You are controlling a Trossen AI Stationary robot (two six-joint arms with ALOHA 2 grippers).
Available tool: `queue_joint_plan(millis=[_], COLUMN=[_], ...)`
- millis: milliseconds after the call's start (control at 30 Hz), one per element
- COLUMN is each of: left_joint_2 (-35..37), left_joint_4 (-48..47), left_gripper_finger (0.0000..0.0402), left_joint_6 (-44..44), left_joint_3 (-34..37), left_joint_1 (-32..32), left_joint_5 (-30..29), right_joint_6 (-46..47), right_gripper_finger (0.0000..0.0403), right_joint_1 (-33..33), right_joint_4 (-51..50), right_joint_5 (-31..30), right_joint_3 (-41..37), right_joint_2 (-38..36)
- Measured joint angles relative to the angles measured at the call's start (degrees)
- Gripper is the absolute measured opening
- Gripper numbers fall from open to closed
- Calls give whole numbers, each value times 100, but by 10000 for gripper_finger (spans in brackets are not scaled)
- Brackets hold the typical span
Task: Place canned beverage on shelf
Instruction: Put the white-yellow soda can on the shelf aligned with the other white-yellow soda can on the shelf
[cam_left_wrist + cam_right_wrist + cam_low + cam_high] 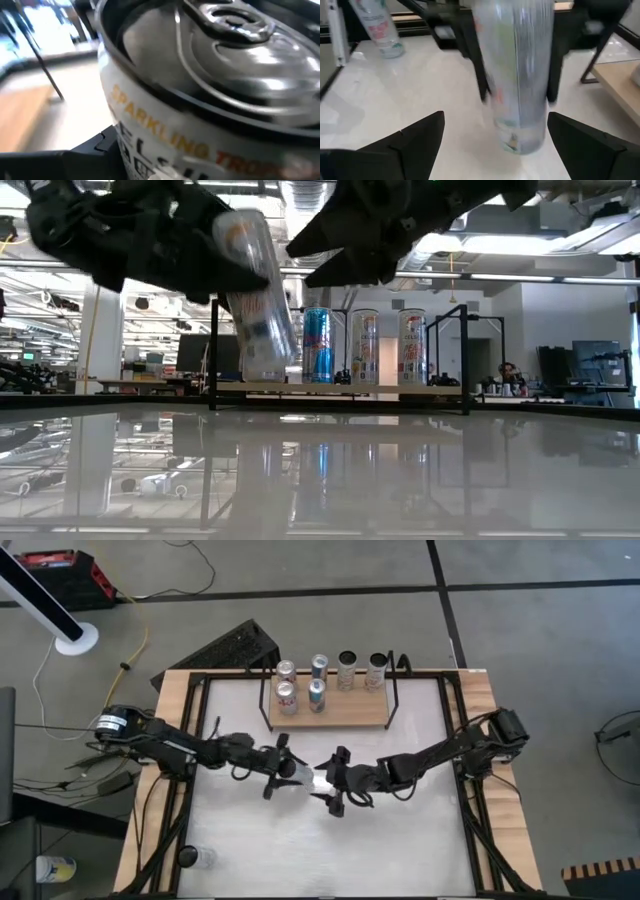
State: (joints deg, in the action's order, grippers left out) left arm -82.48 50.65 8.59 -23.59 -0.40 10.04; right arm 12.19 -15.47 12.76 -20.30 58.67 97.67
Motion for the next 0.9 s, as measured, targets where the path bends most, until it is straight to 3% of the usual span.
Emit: queue_joint_plan(millis=[133, 433, 700, 900], left_joint_2=[-11, -11, -11, -11], left_joint_4=[-1018, -965, -967, -968], left_gripper_finger=[227, 227, 227, 227], left_joint_6=[482, 672, 672, 683], left_joint_3=[-364, -346, -346, -341], left_joint_1=[-108, -261, -261, -261], left_joint_5=[0, 14, 7, -8], right_joint_6=[-161, -1065, -1262, -1403], right_gripper_finger=[377, 377, 377, 377], right_joint_1=[-92, -43, 192, 333], right_joint_4=[-26, 523, 1201, 1577], right_joint_5=[-269, -515, -171, 621], right_joint_3=[0, 0, -2, 0], right_joint_2=[0, 49, 72, 260])
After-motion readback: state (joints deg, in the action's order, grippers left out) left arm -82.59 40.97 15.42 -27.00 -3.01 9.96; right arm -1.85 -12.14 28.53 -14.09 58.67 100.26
